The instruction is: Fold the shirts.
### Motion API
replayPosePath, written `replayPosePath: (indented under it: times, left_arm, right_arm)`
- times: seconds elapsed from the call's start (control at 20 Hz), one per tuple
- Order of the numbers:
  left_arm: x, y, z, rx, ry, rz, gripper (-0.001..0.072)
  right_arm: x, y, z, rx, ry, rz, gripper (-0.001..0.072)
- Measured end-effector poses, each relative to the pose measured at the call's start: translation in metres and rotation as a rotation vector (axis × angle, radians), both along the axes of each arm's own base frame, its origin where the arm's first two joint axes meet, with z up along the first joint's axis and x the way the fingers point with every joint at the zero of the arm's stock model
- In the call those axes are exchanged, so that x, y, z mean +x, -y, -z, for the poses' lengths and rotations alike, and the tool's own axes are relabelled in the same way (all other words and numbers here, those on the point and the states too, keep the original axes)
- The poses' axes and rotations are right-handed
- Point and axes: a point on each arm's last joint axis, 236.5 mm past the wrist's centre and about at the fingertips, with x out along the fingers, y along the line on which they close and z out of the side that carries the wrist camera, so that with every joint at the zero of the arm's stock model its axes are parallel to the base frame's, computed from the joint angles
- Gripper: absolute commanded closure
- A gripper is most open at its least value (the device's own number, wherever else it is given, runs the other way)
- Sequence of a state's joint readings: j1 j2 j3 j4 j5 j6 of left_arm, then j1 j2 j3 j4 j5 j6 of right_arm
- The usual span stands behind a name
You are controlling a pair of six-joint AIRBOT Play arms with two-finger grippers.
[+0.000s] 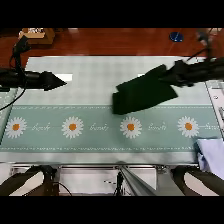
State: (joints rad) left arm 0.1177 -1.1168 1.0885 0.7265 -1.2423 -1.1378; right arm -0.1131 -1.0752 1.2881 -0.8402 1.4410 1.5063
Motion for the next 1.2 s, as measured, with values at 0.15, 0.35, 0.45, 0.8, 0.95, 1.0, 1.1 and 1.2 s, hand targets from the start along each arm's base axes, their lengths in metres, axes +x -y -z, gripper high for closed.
replayPosePath:
  times: [0.15, 0.35, 0.45, 0.8, 0.95, 1.0, 1.1, 1.2]
  left_arm:
    - [0.0, 0.0, 0.0, 0.007, 0.013, 0.013, 0.0688]
    - [0.0, 0.0, 0.0, 0.019, 0.034, 0.03, 0.0688]
    - [0.0, 0.0, 0.0, 0.024, 0.042, 0.037, 0.0687]
    - [0.001, -0.001, 0.0, 0.039, 0.069, 0.06, 0.0688]
    - [0.002, -0.003, 0.001, 0.05, 0.073, 0.059, 0.0688]
    - [0.003, -0.004, 0.002, 0.06, 0.078, 0.056, 0.0688]
    - [0.005, -0.01, 0.006, 0.093, 0.083, 0.049, 0.0687]
    - [0.006, -0.018, 0.013, 0.138, 0.082, 0.046, 0.0688]
  right_arm:
    - [-0.044, 0.077, -0.015, -0.249, -0.019, 0.173, 0.0683]
    - [-0.129, 0.212, -0.022, -0.67, -0.164, 0.558, 0.0683]
    - [-0.168, 0.254, -0.03, -0.792, -0.241, 0.727, 0.0683]
    - [-0.268, 0.301, -0.011, -0.895, -0.563, 1.038, 0.0683]
    - [-0.306, 0.303, 0.015, -0.887, -0.731, 1.088, 0.0683]
    - [-0.318, 0.302, 0.024, -0.882, -0.791, 1.102, 0.0683]
    - [-0.342, 0.302, 0.039, -0.875, -0.898, 1.129, 0.0682]
    - [-0.365, 0.304, 0.051, -0.88, -0.986, 1.162, 0.0682]
